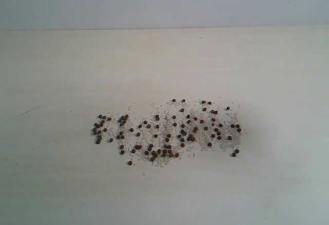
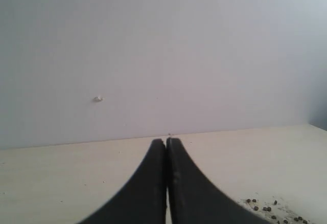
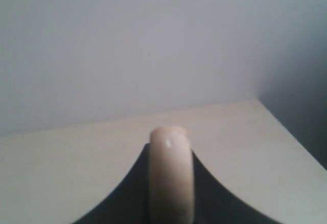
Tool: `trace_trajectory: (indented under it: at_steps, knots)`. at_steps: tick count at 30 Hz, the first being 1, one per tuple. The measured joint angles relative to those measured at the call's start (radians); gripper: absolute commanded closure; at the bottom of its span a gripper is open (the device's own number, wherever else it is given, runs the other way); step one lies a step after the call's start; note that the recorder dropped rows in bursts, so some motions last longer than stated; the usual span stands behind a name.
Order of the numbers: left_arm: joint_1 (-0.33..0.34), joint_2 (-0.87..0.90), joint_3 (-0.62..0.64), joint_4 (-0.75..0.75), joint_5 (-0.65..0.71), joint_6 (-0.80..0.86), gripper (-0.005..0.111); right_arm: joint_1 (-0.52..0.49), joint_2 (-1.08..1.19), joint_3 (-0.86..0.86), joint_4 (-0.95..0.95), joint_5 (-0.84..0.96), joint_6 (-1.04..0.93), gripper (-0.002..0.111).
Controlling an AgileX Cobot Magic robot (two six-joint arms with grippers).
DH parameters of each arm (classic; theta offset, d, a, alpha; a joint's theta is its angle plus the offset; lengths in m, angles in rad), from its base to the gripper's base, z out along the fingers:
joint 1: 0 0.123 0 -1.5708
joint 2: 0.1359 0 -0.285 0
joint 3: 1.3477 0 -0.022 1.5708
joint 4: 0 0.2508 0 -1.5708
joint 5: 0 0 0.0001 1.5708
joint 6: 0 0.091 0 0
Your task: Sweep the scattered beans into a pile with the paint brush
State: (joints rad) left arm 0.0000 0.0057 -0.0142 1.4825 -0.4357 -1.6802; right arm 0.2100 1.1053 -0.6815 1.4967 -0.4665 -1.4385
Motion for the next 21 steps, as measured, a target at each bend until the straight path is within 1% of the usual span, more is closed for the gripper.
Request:
trace_trajectory:
  at_steps: [2, 6, 7, 9, 10, 13, 16, 21]
  knots:
    - [0.0, 0.0, 0.0, 0.002, -0.002, 0.0, 0.107, 0.0, -0.021, 0.024, -0.205, -0.004, 0.251, 0.108]
    - [0.0, 0.0, 0.0, 0.004, -0.008, 0.0, 0.107, -0.004, -0.034, 0.077, -0.631, 0.038, 0.803, 0.108]
    - [0.0, 0.0, 0.0, 0.004, -0.01, 0.0, 0.107, -0.004, -0.034, 0.094, -0.748, 0.055, 0.983, 0.108]
    - [0.0, 0.0, 0.0, 0.004, -0.01, 0.0, 0.107, -0.004, -0.035, 0.131, -0.971, 0.053, 1.24, 0.108]
    - [0.0, 0.0, 0.0, 0.004, -0.01, 0.0, 0.107, -0.001, -0.035, 0.16, -1.06, 0.025, 1.373, 0.108]
    - [0.0, 0.0, 0.0, 0.004, -0.01, 0.0, 0.107, 0.02, -0.035, 0.262, -1.223, -0.121, 1.671, 0.108]
    - [0.0, 0.0, 0.0, 0.004, -0.01, 0.0, 0.107, 0.07, -0.021, 0.312, -1.307, -0.217, 1.793, 0.108]
    - [0.0, 0.0, 0.0, 0.004, -0.01, 0.0, 0.107, 0.191, 0.059, 0.324, -1.316, -0.321, 1.82, 0.108]
